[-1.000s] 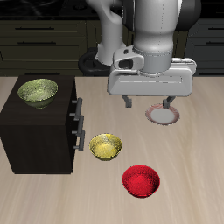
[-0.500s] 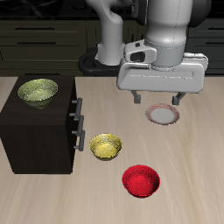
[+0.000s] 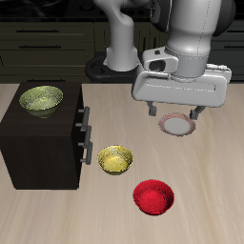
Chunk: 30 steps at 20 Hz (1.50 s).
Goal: Place the red bowl on the plate
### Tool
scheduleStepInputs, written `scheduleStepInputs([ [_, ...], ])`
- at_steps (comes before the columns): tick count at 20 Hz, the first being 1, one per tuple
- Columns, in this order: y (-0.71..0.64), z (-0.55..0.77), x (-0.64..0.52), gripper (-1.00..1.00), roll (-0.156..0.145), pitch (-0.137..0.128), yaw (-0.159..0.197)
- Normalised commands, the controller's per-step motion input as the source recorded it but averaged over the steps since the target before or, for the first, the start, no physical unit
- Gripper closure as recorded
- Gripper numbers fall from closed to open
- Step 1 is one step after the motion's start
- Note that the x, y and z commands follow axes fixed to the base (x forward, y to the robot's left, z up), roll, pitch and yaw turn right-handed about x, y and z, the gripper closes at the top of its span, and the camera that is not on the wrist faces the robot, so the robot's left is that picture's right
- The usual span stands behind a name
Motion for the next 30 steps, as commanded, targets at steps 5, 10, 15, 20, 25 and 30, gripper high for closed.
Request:
scheduleStepInputs([
  [5,-0.05,-0.36,0.04,-1.0,-0.027,0.034,0.021],
  [10,-0.06,-0.27,0.0,-1.0,-0.01,0.013,-0.015],
  [15,-0.11,-0.31,0.02,-1.0,-0.031,0.003,0.0],
  [20,-0.18,-0.31,0.08,-1.0,-0.046,0.028,0.026],
  [25,-0.14,-0.23,0.02,-1.0,-0.008,-0.004,-0.031],
  [30,-0.03,-0.35,0.04,-1.0,-0.011,0.023,-0.009],
])
